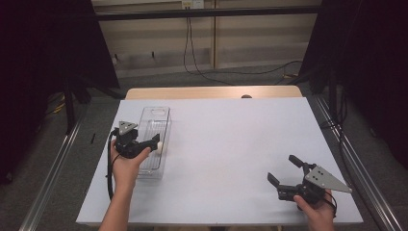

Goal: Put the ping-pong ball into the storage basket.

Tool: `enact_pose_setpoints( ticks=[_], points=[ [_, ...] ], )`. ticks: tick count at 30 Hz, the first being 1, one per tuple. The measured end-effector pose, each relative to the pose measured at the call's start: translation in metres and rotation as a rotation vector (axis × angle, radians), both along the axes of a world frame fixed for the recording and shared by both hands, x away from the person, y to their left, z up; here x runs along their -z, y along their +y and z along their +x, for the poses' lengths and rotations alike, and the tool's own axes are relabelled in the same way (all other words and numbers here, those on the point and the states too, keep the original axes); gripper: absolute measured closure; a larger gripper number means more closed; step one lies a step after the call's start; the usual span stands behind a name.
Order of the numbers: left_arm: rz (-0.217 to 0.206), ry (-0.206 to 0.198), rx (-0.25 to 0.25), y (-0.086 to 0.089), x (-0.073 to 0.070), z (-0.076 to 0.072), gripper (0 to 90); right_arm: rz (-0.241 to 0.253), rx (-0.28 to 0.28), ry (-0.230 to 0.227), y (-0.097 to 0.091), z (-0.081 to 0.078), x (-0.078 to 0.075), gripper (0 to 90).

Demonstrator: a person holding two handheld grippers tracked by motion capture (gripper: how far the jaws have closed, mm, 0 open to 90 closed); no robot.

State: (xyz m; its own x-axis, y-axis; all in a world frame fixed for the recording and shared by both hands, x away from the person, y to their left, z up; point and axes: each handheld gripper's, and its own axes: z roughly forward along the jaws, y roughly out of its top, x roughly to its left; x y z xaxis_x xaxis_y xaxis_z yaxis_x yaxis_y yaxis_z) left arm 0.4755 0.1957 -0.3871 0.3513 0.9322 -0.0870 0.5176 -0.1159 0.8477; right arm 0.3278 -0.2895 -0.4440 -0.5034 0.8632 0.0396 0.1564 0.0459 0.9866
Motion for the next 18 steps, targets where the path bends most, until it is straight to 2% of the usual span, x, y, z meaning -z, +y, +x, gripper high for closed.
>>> enact_pose_setpoints(
  ticks=[5, 6, 12, 18],
  points=[
    [-0.014, -0.015, 0.010, 0.001, -0.001, -0.005, 12.2, 0.003, 0.003, -0.001, 0.000, 0.000, 0.000, 2.0],
    [-0.007, -0.015, 0.016, 0.002, -0.001, -0.006, 11.6, 0.000, 0.000, 0.001, 0.000, 0.000, 0.000, 2.0],
    [-0.038, -0.043, 0.021, 0.004, 0.000, -0.012, 6.8, 0.003, 0.005, 0.000, 0.000, 0.000, 0.000, 2.0],
    [-0.054, -0.070, 0.050, 0.007, 0.002, -0.018, 4.5, 0.004, 0.004, 0.002, 0.001, 0.000, 0.000, 2.0]
  ],
)
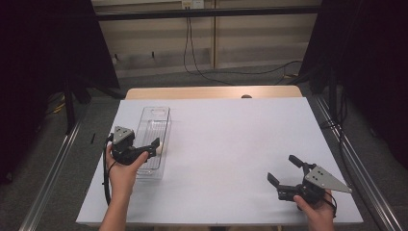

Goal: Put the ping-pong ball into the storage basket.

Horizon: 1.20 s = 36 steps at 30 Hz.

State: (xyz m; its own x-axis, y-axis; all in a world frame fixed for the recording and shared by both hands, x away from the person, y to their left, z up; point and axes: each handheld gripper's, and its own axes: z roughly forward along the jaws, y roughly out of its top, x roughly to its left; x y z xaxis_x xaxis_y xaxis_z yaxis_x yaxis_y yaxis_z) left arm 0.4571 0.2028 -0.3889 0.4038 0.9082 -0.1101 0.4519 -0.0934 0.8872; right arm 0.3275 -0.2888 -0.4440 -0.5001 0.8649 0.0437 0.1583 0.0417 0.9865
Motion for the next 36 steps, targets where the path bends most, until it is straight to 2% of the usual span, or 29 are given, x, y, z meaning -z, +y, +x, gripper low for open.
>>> enact_pose_setpoints(
  ticks=[7, 16, 36],
  points=[
    [-0.018, -0.027, 0.019, 0.005, 0.001, -0.007, 3.6, 0.000, -0.002, 0.001, 0.000, 0.000, 0.000, 2.0],
    [-0.020, -0.054, 0.050, 0.008, 0.004, -0.016, 2.5, 0.004, -0.002, 0.004, 0.001, 0.000, 0.000, 2.0],
    [-0.045, -0.105, 0.069, 0.014, 0.008, -0.029, 2.7, 0.001, -0.004, 0.004, 0.001, 0.000, 0.000, 2.0]
  ],
)
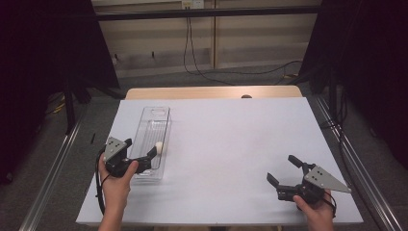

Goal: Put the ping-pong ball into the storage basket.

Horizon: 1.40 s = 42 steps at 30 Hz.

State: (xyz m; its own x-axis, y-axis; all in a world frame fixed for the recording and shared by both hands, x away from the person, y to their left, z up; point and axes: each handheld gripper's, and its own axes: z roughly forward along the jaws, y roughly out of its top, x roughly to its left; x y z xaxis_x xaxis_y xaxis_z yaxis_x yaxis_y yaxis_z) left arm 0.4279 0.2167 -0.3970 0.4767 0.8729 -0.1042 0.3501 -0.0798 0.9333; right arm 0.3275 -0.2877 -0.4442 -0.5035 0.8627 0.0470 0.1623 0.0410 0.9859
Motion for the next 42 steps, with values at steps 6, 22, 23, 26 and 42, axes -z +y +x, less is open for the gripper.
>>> enact_pose_setpoints(
  ticks=[6, 22, 23, 26, 42],
  points=[
    [0.002, -0.006, -0.008, 0.000, 0.002, -0.003, 2.6, -0.001, 0.001, -0.003, 0.000, 0.000, 0.000, 2.0],
    [-0.009, -0.021, -0.004, 0.003, 0.006, -0.010, 2.6, -0.002, 0.001, -0.003, 0.000, 0.000, 0.000, 2.0],
    [0.004, -0.022, -0.004, 0.004, 0.006, -0.010, 2.6, -0.002, 0.001, -0.003, 0.000, 0.000, 0.000, 2.0],
    [-0.001, -0.022, -0.007, 0.004, 0.006, -0.011, 2.6, -0.001, 0.001, -0.003, 0.000, 0.000, 0.000, 2.0],
    [0.013, -0.033, -0.014, 0.009, 0.008, -0.017, 2.6, -0.005, 0.000, -0.006, 0.000, 0.000, 0.000, 2.0]
  ],
)
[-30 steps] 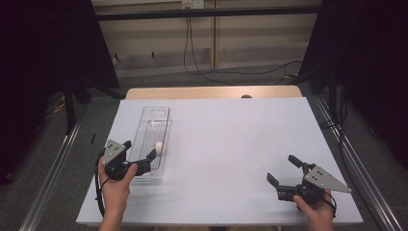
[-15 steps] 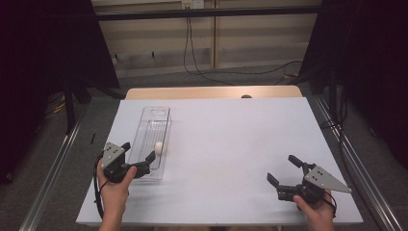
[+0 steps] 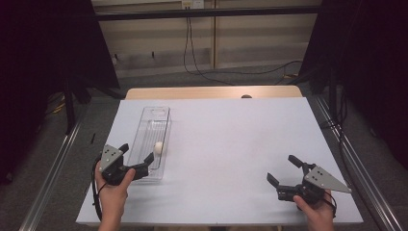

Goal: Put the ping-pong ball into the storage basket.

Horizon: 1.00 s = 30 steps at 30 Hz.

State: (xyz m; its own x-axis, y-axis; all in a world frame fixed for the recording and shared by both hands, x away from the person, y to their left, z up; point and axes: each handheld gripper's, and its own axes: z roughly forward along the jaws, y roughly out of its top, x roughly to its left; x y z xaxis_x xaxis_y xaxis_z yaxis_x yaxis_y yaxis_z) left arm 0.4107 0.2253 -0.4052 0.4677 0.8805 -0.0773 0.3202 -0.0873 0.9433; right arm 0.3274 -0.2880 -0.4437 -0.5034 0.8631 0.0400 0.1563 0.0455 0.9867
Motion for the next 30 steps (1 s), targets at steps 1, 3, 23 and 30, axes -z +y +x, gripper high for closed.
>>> enact_pose_setpoints(
  ticks=[1, 3, 23, 30],
  points=[
    [-0.006, -0.004, 0.003, 0.000, 0.001, 0.000, 2.6, 0.002, 0.000, 0.002, 0.000, 0.000, 0.000, 2.0],
    [0.004, -0.001, 0.000, 0.000, 0.002, -0.001, 2.6, 0.000, -0.001, 0.001, 0.000, 0.000, 0.000, 2.0],
    [0.001, -0.010, 0.006, 0.001, 0.009, -0.010, 2.6, -0.002, -0.006, -0.001, 0.000, 0.000, 0.000, 2.0],
    [0.001, -0.020, -0.003, 0.005, 0.011, -0.012, 2.6, 0.003, -0.003, 0.001, 0.000, 0.000, 0.000, 2.0]
  ],
)
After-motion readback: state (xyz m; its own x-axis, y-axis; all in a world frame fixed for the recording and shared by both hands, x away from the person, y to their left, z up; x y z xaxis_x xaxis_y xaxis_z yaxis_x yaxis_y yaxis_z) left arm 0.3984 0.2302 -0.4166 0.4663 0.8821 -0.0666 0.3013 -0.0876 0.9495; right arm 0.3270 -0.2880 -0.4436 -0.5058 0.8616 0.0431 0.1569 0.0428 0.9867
